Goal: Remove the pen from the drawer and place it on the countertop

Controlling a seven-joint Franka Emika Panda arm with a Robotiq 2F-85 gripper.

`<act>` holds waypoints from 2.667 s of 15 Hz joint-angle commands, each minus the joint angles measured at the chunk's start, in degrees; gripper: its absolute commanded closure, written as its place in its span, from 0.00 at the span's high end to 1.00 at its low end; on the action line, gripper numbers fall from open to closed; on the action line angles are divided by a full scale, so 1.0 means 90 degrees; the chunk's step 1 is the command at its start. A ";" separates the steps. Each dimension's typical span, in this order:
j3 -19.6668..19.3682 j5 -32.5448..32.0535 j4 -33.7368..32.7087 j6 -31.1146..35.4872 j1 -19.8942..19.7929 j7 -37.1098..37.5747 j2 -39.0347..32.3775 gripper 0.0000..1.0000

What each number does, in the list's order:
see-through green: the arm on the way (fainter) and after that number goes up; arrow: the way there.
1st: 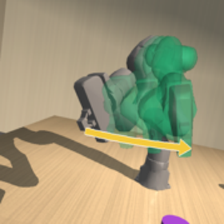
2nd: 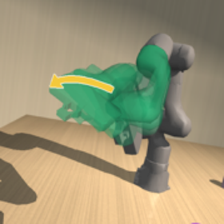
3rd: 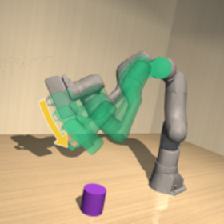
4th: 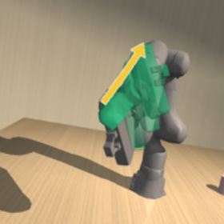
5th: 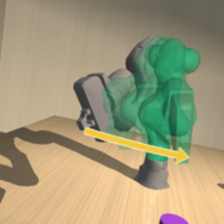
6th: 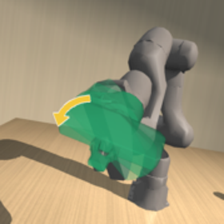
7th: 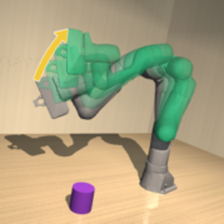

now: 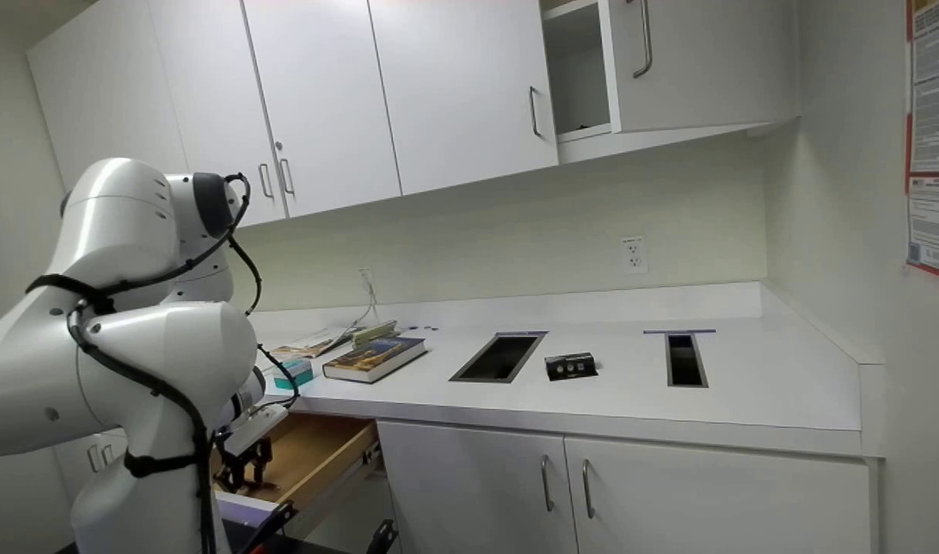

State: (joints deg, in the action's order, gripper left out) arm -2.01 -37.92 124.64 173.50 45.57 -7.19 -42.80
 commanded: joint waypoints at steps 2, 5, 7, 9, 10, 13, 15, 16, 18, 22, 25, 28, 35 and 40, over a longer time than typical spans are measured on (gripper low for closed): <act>-0.1022 -0.0132 0.0713 0.0169 0.1130 0.0977 0.0855 0.05; -0.1975 -0.0254 0.1025 0.0071 0.2061 0.1625 0.1417 0.05; -0.2554 -0.0334 0.1212 -0.0085 0.2577 0.1993 0.1807 0.05; -0.2896 -0.0297 0.1364 -0.0366 0.2808 0.2149 0.2194 0.05; -0.3084 -0.0289 0.1422 -0.0466 0.2924 0.2247 0.2331 0.05; -0.2863 -0.0326 0.1515 -0.1340 0.2467 0.2433 0.2887 0.05; -0.2500 -0.0600 0.1251 -0.1182 0.2087 0.2508 0.2579 0.20; -0.2436 -0.0610 0.1287 -0.1272 0.1981 0.2513 0.2694 0.20; -0.2402 -0.0610 0.1347 -0.1300 0.1928 0.2514 0.2789 0.20; -0.2290 -0.0736 0.1034 -0.1265 0.1380 0.3428 0.2766 0.05; -0.2922 -0.0216 0.0776 -0.1494 0.1447 0.3459 0.2817 0.05; -0.2710 -0.0340 0.0360 -0.2197 0.0729 0.3839 0.2922 0.05; -0.1443 -0.0173 -0.0358 -0.3776 -0.1139 0.5164 0.2884 0.05; -0.0552 -0.0118 -0.0246 -0.3324 -0.2446 0.5985 0.2794 0.05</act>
State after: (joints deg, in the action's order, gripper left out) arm -11.13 -39.43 122.11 141.34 29.22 42.58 -17.33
